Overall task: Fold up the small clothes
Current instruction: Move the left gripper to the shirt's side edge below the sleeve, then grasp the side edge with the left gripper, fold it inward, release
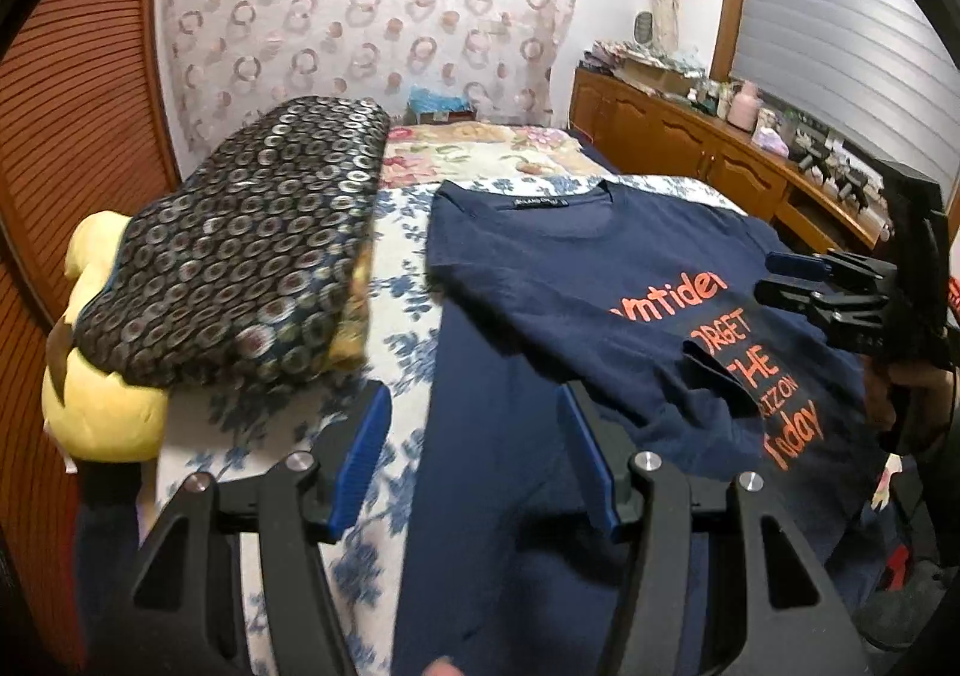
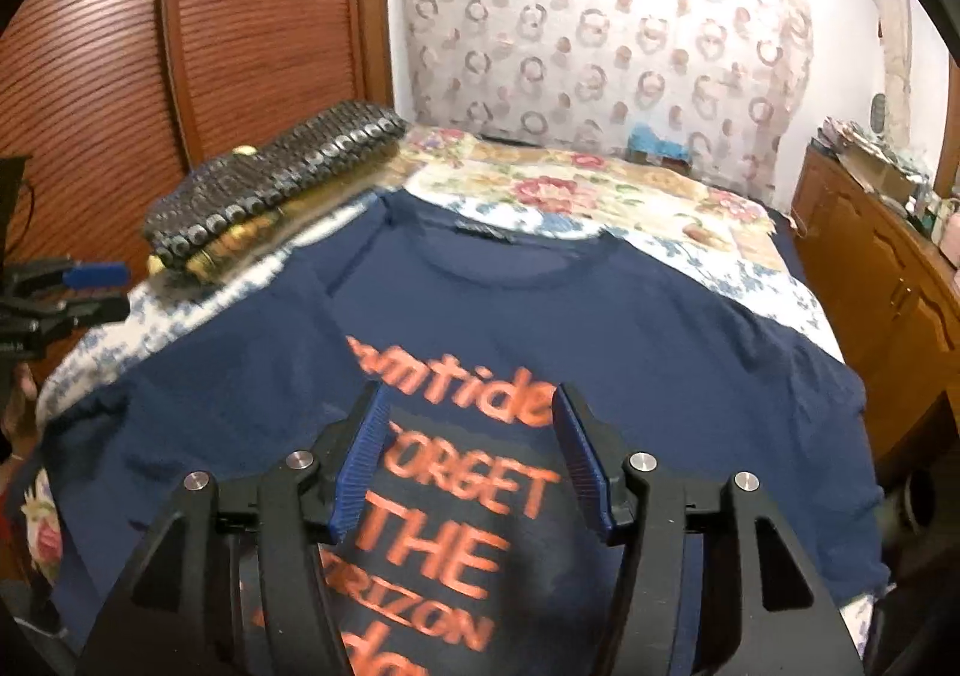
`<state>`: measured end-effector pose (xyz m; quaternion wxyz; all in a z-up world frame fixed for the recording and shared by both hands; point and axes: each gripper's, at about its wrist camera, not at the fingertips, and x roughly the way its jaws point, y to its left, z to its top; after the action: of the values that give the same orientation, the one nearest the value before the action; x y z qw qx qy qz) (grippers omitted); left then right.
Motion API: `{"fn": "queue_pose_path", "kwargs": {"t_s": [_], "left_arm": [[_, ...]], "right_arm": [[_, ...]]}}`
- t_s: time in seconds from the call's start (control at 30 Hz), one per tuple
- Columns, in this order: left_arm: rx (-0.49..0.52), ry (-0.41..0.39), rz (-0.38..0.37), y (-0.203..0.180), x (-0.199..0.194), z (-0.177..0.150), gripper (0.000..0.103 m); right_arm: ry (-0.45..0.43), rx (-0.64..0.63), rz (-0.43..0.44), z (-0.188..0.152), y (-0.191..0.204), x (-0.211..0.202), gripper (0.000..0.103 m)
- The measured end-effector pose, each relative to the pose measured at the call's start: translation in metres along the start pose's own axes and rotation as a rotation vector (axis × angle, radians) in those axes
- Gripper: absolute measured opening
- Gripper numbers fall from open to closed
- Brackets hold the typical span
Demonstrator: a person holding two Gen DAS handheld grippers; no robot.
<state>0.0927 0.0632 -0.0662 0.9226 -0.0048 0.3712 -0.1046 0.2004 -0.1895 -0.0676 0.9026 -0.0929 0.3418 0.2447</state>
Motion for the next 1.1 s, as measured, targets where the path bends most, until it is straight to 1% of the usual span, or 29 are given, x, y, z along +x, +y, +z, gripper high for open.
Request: {"fn": "queue_pose_path", "kwargs": {"t_s": [0.2, 0.27, 0.33, 0.4, 0.53, 0.67, 0.73, 0.8, 0.83, 0.9, 0.93, 1.0, 1.03, 1.1], "left_arm": [[0.017, 0.059, -0.009, -0.009, 0.037, 0.016, 0.057], [0.021, 0.074, -0.020, -0.012, 0.050, 0.022, 0.057], [0.020, 0.088, -0.016, -0.013, 0.059, 0.027, 0.056], [0.020, 0.095, -0.023, -0.014, 0.068, 0.032, 0.056], [0.008, 0.116, -0.038, -0.012, 0.085, 0.040, 0.056], [0.000, 0.137, -0.054, -0.010, 0.102, 0.050, 0.056], [0.013, 0.142, -0.040, -0.011, 0.108, 0.056, 0.050], [0.028, 0.152, -0.037, -0.014, 0.115, 0.062, 0.049], [0.030, 0.162, -0.042, -0.014, 0.119, 0.065, 0.044], [0.031, 0.188, -0.039, -0.014, 0.126, 0.068, 0.040], [0.036, 0.200, -0.034, -0.014, 0.130, 0.070, 0.035], [0.054, 0.207, -0.031, -0.017, 0.132, 0.071, 0.027], [0.069, 0.211, -0.029, -0.019, 0.132, 0.072, 0.017], [0.090, 0.208, -0.034, -0.023, 0.131, 0.073, 0.006]], "right_arm": [[0.083, -0.022, -0.026, -0.022, -0.021, 0.010, 0.058], [0.107, -0.016, -0.031, -0.028, -0.028, 0.014, 0.058], [0.131, -0.002, -0.029, -0.032, -0.034, 0.017, 0.058], [0.134, 0.018, -0.014, -0.033, -0.038, 0.017, 0.058], [0.177, 0.022, -0.023, -0.036, -0.039, 0.026, 0.058], [0.174, 0.009, -0.036, -0.037, -0.035, 0.025, 0.058], [0.175, 0.010, -0.035, -0.036, -0.034, 0.025, 0.058], [0.174, 0.006, -0.039, -0.037, -0.033, 0.025, 0.058], [0.174, 0.005, -0.040, -0.037, -0.032, 0.026, 0.058], [0.174, 0.005, -0.039, -0.037, -0.032, 0.026, 0.058], [0.173, 0.005, -0.039, -0.037, -0.033, 0.026, 0.058], [0.173, 0.005, -0.040, -0.037, -0.032, 0.026, 0.058], [0.173, 0.005, -0.040, -0.037, -0.033, 0.026, 0.058], [0.173, 0.005, -0.039, -0.037, -0.032, 0.026, 0.058]]}}
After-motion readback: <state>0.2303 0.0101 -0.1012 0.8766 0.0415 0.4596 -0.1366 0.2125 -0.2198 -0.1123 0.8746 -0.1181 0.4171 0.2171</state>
